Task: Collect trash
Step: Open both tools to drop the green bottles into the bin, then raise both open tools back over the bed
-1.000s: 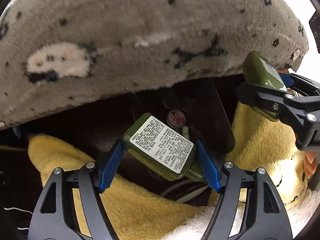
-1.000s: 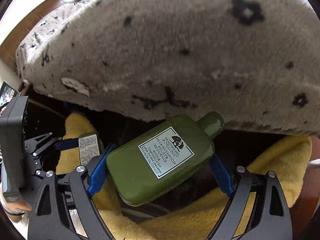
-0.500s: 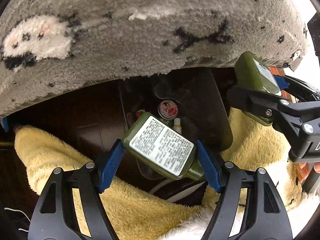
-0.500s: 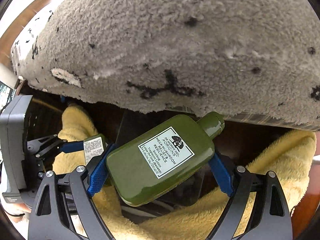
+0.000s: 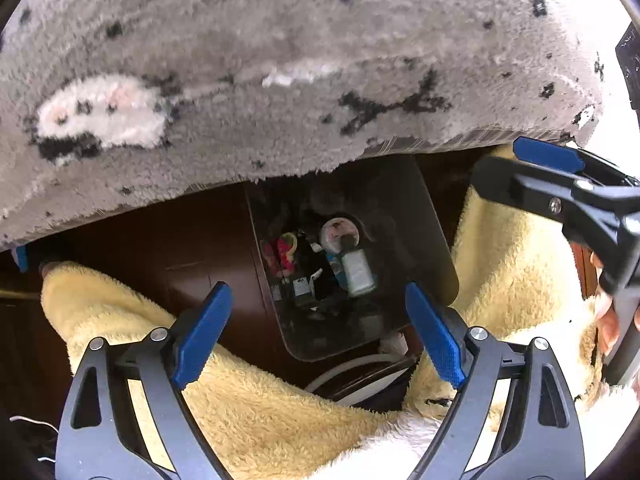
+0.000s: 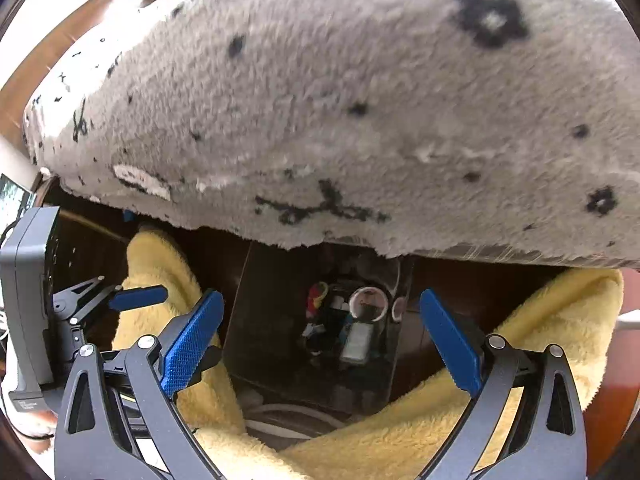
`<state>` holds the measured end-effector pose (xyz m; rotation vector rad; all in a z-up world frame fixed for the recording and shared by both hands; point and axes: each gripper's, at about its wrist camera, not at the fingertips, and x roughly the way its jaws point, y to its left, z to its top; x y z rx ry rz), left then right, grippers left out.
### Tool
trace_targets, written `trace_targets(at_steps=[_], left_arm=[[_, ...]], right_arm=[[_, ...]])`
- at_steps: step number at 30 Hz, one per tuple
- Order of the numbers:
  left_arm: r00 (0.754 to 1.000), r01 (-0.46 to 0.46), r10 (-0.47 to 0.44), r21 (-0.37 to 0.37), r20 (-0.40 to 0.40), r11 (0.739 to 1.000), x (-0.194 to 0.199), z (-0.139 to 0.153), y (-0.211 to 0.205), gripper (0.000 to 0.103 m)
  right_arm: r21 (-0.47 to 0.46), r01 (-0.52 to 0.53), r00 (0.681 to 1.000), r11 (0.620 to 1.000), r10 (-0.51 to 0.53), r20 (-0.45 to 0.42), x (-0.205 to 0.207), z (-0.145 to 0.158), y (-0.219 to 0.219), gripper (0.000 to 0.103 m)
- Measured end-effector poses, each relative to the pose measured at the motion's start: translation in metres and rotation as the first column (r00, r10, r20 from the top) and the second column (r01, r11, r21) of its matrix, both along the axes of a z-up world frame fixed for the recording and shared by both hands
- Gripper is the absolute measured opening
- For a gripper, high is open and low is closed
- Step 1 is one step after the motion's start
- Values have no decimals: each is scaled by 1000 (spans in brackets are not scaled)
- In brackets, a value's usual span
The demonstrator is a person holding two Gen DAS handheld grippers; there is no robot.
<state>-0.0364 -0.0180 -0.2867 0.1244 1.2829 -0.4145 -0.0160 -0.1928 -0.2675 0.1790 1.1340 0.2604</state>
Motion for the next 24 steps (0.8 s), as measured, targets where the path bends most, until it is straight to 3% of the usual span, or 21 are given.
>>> trace_targets(at_steps=[10, 24], left_arm=[[990, 4, -1, -22, 139, 1000, -2, 55, 8, 86], [933, -54, 57, -19, 355, 998, 35, 138, 29, 89]], right_arm=[[-147, 80, 981, 986, -52, 188, -6, 55, -17, 99], [-198, 139, 918, 970, -52, 393, 23, 132, -27, 99]])
